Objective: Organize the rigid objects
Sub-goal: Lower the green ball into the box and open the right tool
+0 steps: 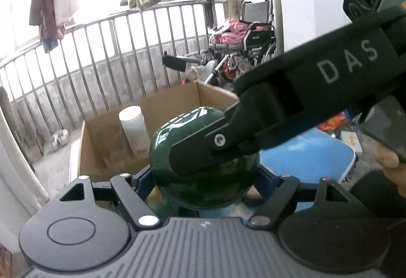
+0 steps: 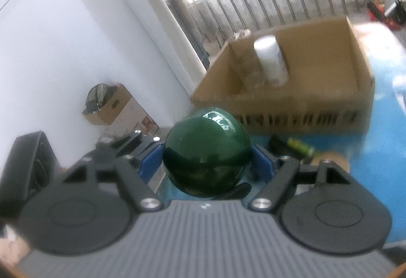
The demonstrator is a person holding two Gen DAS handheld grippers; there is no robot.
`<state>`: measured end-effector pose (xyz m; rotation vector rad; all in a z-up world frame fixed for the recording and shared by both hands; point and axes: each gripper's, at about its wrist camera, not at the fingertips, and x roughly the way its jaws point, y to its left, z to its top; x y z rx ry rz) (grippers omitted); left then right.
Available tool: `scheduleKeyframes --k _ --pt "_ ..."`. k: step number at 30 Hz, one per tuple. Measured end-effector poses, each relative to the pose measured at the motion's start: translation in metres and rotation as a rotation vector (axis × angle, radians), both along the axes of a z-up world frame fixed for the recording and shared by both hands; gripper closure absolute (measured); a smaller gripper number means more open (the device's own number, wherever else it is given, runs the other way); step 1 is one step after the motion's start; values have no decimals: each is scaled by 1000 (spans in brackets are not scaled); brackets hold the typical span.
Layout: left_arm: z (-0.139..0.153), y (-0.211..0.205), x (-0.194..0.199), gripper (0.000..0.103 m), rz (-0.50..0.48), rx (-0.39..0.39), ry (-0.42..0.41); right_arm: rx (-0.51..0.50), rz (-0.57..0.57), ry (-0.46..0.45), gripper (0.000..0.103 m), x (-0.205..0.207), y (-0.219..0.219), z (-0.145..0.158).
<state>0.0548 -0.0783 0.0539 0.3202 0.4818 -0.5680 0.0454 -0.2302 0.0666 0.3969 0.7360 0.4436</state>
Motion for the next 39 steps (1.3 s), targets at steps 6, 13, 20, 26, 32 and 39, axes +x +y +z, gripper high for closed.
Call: scheduleKeyframes --k 6,13,20,26,32,39 --pt "28 -25 56 23 -26 43 3 -23 1 -13 27 46 -22 30" --pt "27 -57 152 23 -40 62 163 -68 -8 66 27 139 -53 35" --pt "-8 -76 247 23 -1 65 384 -45 -12 224 27 235 -86 -5" --pt "-35 -80 295 23 26 90 476 -19 1 320 27 288 -102 -43" --pt "-45 -75 312 23 46 122 493 -47 41 340 27 317 -98 -59" --pt "-54 -77 322 23 67 132 521 -89 66 363 27 329 -89 -68"
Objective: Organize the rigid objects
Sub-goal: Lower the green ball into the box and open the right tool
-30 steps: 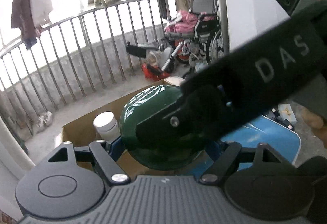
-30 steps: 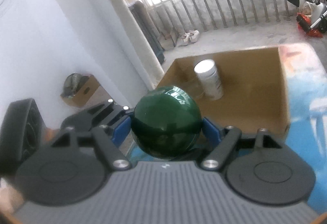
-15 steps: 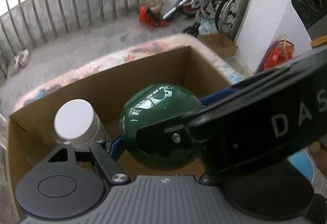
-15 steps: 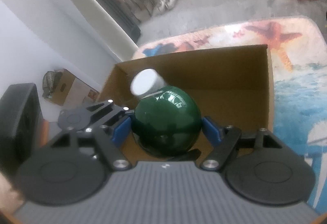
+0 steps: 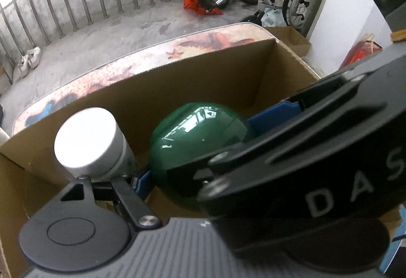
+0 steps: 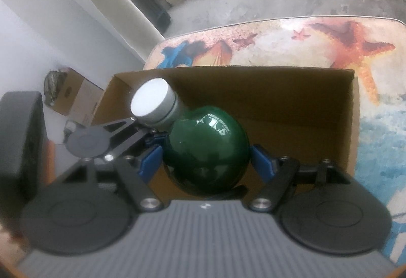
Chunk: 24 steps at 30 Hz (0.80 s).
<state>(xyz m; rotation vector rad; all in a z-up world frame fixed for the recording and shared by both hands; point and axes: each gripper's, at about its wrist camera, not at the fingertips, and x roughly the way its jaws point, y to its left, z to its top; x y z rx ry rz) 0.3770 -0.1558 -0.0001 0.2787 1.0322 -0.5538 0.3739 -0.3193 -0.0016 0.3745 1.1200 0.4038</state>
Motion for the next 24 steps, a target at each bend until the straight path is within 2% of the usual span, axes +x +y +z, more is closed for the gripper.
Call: scheduleKeyframes --k 13,24 --pt "-3 1 1 22 12 24 -10 -92 22 11 30 18 9 -19" --pt "1 -4 -5 22 -2 26 -22 -133 25 -30 30 13 10 -7"
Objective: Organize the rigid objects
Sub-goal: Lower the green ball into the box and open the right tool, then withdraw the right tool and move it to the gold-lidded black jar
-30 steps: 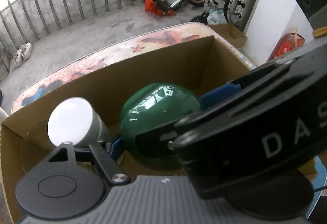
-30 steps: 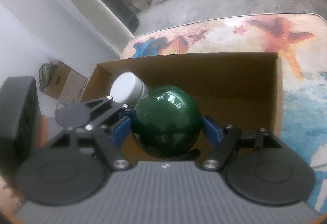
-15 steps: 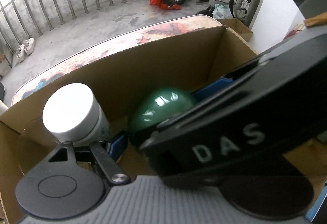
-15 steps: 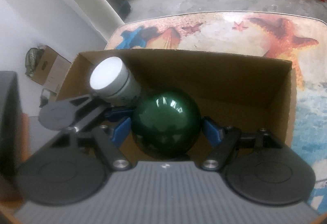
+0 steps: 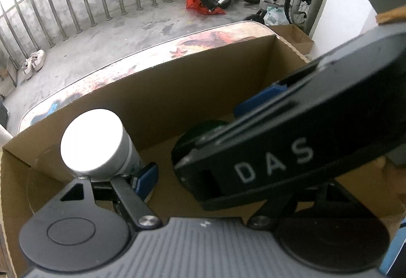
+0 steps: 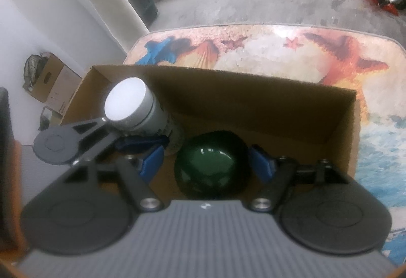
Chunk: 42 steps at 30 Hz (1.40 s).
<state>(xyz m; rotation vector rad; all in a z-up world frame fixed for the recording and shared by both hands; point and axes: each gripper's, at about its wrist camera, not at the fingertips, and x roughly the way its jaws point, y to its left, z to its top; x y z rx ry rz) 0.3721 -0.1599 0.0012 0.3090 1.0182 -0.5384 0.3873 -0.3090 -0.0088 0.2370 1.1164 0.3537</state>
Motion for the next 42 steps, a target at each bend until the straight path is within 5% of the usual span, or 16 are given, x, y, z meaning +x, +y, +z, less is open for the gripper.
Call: scheduleKeyframes --k 27,37,42 --pt "53 18 -40 22 -7 -54 -46 43 -45 -82 30 -38 -12 49" --pt "129 61 -132 13 -2 -222 -167 138 -94 -254 30 -140 -31 134" --pt "139 85 -194 11 9 -298 -238 177 -124 -352 30 -221 -38 160"
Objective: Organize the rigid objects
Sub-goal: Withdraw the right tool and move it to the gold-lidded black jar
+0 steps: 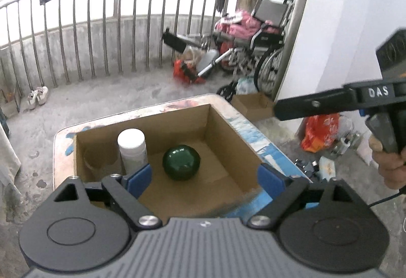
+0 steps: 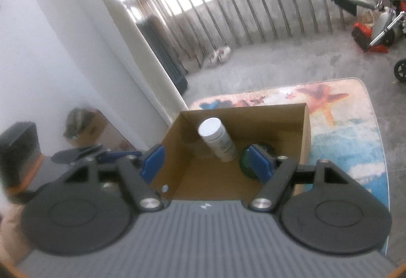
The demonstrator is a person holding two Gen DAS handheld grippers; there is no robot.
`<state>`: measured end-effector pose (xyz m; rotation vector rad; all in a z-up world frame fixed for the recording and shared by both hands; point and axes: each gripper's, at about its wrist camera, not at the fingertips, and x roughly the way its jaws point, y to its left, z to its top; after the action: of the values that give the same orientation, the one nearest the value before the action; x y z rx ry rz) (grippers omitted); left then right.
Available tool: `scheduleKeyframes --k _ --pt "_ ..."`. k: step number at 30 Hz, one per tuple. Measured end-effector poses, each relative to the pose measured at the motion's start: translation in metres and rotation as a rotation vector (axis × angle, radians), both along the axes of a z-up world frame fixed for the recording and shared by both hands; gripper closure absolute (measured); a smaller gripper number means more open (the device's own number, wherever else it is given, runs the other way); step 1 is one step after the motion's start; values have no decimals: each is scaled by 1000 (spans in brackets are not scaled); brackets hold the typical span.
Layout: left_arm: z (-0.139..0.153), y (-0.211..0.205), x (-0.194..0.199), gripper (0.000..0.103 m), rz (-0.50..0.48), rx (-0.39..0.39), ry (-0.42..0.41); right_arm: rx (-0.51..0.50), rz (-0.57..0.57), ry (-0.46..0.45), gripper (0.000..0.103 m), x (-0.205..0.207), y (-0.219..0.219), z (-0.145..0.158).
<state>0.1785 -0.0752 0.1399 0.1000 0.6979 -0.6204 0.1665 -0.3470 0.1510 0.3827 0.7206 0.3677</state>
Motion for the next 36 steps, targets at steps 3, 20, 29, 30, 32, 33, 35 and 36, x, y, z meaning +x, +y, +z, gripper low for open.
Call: scheduleKeyframes --k 3,20,29,30,32,33,35,36 --pt "-13 5 -35 11 1 7 -55 27 -26 -57 30 -51 0 -3" --pt "-153 -67 -121 11 -103 184 -182 98 -278 26 32 -165 25 -141" --pt "-175 -83 -108 16 -112 203 -200 136 -312 61 51 -135 0 -180" --pt "-175 -84 -105 18 -111 201 -195 143 -307 72 53 -132 -2 -184" --pt "-178 -86 -99 24 -106 203 -183 164 -285 88 57 -124 -2 -192" --pt "-179 -88 -97 25 -105 203 -179 172 -275 96 58 -121 -1 -195" --pt "-182 -88 -93 37 -107 198 -165 176 -257 110 62 -114 2 -200" --pt "-183 -89 -93 38 -112 196 -156 174 -254 117 64 -113 3 -201"
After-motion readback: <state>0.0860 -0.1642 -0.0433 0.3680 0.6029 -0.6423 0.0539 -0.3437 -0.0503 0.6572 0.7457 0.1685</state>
